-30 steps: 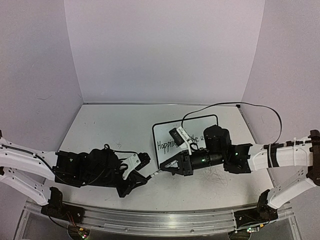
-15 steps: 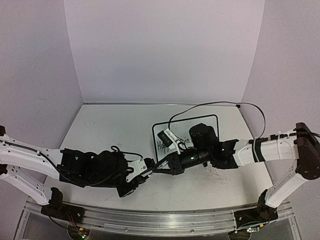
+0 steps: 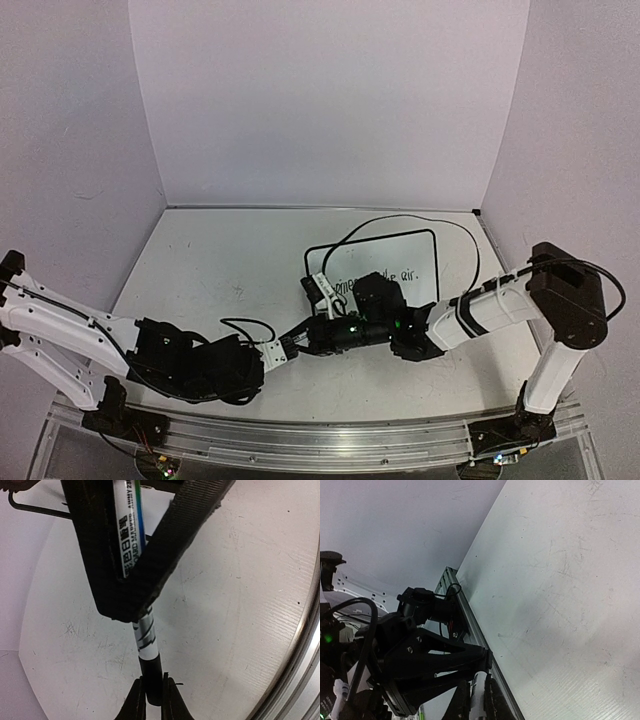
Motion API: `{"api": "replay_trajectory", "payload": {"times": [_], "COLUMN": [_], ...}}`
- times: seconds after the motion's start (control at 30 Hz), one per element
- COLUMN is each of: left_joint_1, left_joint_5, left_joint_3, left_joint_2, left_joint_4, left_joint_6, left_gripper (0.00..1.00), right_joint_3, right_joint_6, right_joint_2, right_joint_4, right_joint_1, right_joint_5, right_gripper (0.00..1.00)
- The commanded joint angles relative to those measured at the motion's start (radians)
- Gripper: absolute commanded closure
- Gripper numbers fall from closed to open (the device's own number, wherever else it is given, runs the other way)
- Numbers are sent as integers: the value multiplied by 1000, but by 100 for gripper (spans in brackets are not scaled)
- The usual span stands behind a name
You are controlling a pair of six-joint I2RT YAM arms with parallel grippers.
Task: Write a sentence on the whiteboard
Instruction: Insert the whiteboard marker without the cap into the pen cap, then put down the whiteboard marker at the corner of the board.
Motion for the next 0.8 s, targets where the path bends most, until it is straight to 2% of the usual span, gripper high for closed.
{"api": "replay_trajectory", "payload": {"times": [0.0,0.1,0.23,0.3,0.4,0.63,0.77], "left_joint_1": [-28,-27,-27,-27,-27,-27,-27], "left_joint_5": [-75,-20,17,35,78,11,-39], "left_joint_3": [29,-18,-41,-37,-30,22,49], "left_joint_2": [-82,-141,-235,-293,-387,-529,-524], "left_joint_4": [535,523,417,345,268,164,164], "left_joint_6": [-6,-76,-197,-258,-335,-471,-486], "left_gripper": [100,98,60,48,36,27,27], "right_joint_3": [-28,-71,-116,-117,-108,-24,11], "right_joint_6": [120,100,60,43,39,36,17], "right_joint_2": [10,-21,-33,-20,14,121,158], "right_joint_4": [170,176,173,158,175,90,64], "right_joint_1": [107,93,66,66,77,135,139], "right_joint_5": [-54,-14,22,45,82,355,405], "right_gripper": [100,100,100,100,97,94,81]}}
